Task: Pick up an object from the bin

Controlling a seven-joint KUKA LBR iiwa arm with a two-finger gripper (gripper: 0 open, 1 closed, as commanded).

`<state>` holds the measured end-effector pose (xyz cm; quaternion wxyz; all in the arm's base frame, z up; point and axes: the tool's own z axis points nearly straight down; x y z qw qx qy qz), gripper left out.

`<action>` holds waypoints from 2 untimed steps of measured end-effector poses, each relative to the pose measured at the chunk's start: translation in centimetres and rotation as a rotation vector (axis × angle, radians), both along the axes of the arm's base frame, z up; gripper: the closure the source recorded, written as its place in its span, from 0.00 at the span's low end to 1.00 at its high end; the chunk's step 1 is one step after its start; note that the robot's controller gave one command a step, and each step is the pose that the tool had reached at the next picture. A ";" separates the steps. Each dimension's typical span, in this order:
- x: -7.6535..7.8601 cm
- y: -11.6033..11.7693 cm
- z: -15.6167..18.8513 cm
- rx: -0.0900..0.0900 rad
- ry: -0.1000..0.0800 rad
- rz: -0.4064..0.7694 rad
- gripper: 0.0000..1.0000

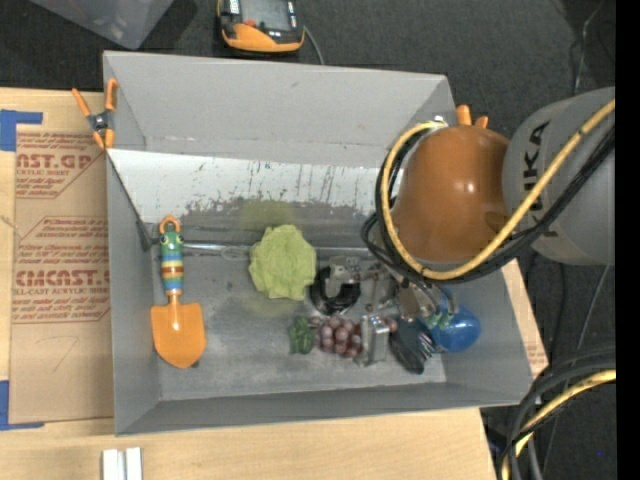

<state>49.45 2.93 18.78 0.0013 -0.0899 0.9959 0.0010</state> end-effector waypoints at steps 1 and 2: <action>5.5 -0.5 -2.8 0.002 -0.008 -0.213 0.00; 2.2 -1.4 -6.7 0.000 -0.004 0.216 0.00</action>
Offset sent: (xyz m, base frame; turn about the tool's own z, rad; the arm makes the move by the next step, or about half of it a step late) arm 0.0157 -0.0168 -0.0739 -0.2299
